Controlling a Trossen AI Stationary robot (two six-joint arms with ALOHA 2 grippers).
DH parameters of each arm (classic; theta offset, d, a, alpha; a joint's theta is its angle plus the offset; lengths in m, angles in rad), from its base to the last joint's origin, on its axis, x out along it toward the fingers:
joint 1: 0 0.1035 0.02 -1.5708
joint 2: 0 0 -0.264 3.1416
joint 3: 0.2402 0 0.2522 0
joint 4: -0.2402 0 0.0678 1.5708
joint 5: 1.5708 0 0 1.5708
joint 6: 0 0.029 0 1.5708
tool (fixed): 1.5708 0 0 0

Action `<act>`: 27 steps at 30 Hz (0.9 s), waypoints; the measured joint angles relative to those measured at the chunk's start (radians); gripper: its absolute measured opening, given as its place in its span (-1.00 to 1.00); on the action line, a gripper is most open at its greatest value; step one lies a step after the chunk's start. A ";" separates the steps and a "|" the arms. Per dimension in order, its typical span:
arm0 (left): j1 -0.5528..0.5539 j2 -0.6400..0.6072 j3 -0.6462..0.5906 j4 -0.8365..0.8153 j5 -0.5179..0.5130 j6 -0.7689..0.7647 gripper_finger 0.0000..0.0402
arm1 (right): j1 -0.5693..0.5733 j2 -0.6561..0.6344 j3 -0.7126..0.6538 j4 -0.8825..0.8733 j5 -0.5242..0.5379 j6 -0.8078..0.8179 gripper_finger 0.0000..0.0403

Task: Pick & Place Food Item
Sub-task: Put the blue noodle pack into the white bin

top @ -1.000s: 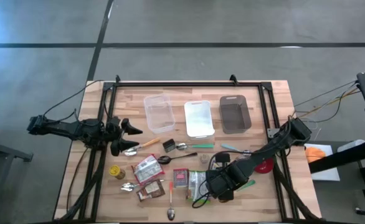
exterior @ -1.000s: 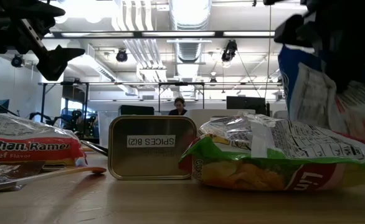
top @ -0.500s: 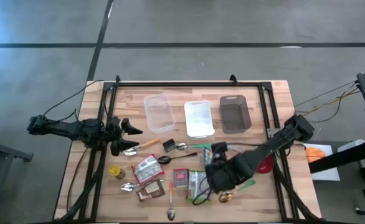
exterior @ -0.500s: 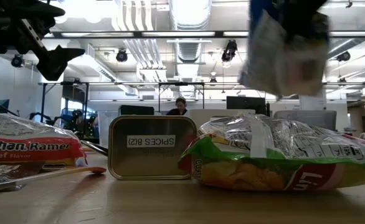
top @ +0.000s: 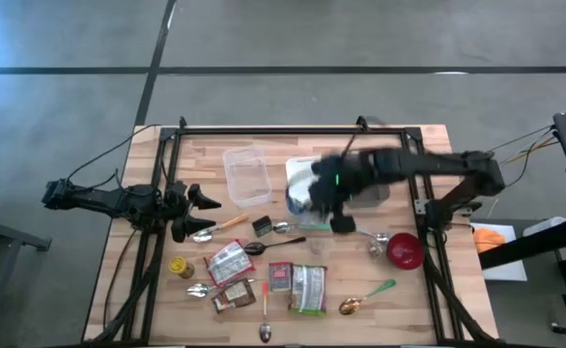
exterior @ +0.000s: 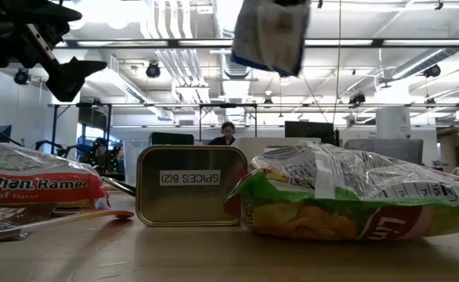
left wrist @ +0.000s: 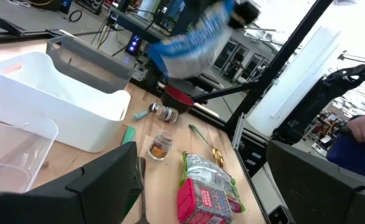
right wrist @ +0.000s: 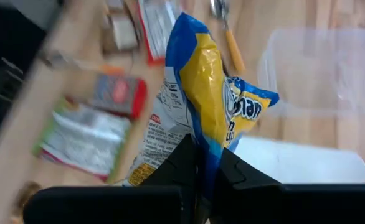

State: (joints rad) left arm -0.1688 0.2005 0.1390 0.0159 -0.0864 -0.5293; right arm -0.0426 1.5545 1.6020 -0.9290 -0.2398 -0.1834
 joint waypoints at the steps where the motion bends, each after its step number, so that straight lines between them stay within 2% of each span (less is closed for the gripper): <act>1: 0.000 0.000 0.000 0.000 0.000 0.000 0.81 | -0.049 -0.001 0.000 0.017 -0.059 -0.012 -0.95; 4: 0.000 0.000 0.000 0.000 0.000 0.008 0.81 | -0.170 0.016 0.000 0.037 -0.163 -0.044 -0.95; 8: 0.000 0.000 0.000 -0.002 0.000 0.014 0.81 | -0.277 0.072 -0.001 0.039 -0.187 -0.103 -0.95; 13: 0.000 0.000 0.000 -0.008 0.000 0.035 0.81 | -0.373 0.157 -0.002 0.036 -0.266 -0.197 -0.95; 20: 0.000 0.000 0.000 -0.012 0.000 0.035 0.81 | -0.473 0.260 -0.001 -0.011 -0.267 -0.325 -0.95; 27: 0.000 0.000 0.000 -0.014 0.000 0.059 0.81 | -0.499 0.323 0.000 -0.040 -0.267 -0.533 -0.95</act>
State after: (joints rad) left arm -0.1684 0.2008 0.1390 0.0017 -0.0868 -0.4702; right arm -0.5415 1.8772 1.6016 -0.9692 -0.5063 -0.7160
